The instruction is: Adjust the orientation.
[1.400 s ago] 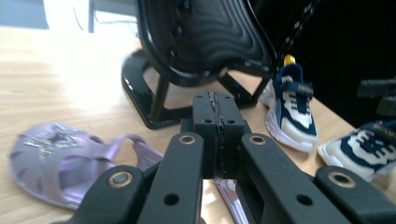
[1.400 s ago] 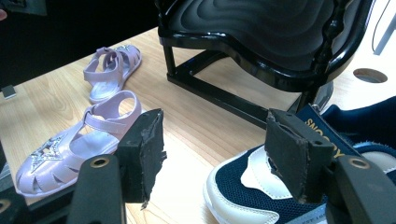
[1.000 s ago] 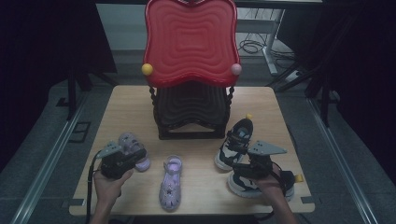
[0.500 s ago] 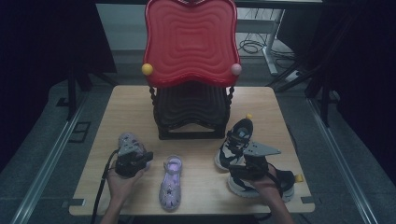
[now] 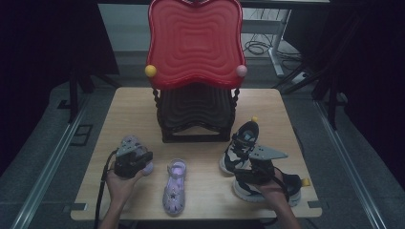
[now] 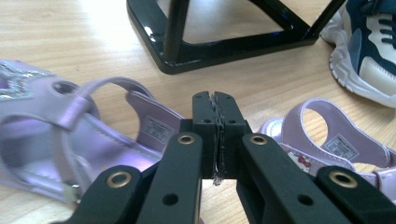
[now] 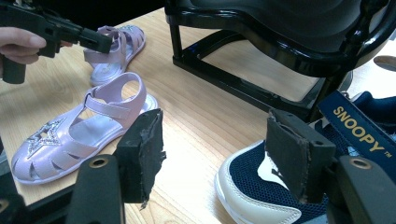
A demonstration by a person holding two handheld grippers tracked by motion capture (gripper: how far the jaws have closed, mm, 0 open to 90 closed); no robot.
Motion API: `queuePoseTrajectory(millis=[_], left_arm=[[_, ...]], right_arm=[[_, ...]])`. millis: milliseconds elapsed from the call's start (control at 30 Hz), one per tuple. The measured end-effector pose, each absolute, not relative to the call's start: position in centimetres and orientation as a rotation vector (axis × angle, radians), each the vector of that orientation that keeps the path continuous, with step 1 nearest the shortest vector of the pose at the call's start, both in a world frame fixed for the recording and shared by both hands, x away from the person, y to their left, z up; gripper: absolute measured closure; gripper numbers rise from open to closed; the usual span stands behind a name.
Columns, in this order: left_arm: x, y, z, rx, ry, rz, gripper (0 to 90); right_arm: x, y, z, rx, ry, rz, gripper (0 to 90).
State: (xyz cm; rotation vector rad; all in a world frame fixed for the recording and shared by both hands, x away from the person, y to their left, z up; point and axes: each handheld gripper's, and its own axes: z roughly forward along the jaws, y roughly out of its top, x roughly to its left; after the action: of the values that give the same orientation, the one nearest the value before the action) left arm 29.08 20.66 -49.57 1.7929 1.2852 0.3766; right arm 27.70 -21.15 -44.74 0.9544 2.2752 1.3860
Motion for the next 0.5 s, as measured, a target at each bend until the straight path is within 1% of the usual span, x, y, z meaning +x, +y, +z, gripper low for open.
queuePoseTrajectory(millis=[133, 200, 233, 367, 500], left_arm=[[29.7, 21.3, -49.2, 1.794, 1.301, 0.374, 89.0], [30.2, 21.3, -49.2, 1.8, 1.3, 0.334, 89.4], [30.2, 21.3, -49.2, 1.8, 1.3, 0.334, 89.4], [31.0, 19.9, -48.5, 1.854, 1.277, 0.341, 89.4], [32.7, 18.8, -48.9, 1.947, 1.321, 0.335, 89.9]], right_arm=[[27.6, -21.1, -44.7, 0.956, 2.275, 1.388, 37.3], [27.6, -21.2, -44.7, 0.954, 2.273, 1.392, 37.3], [27.6, -21.2, -44.7, 0.956, 2.273, 1.393, 37.3], [27.6, -21.2, -44.7, 0.958, 2.272, 1.392, 37.2], [27.4, -21.1, -44.6, 0.951, 2.271, 1.397, 37.2]])
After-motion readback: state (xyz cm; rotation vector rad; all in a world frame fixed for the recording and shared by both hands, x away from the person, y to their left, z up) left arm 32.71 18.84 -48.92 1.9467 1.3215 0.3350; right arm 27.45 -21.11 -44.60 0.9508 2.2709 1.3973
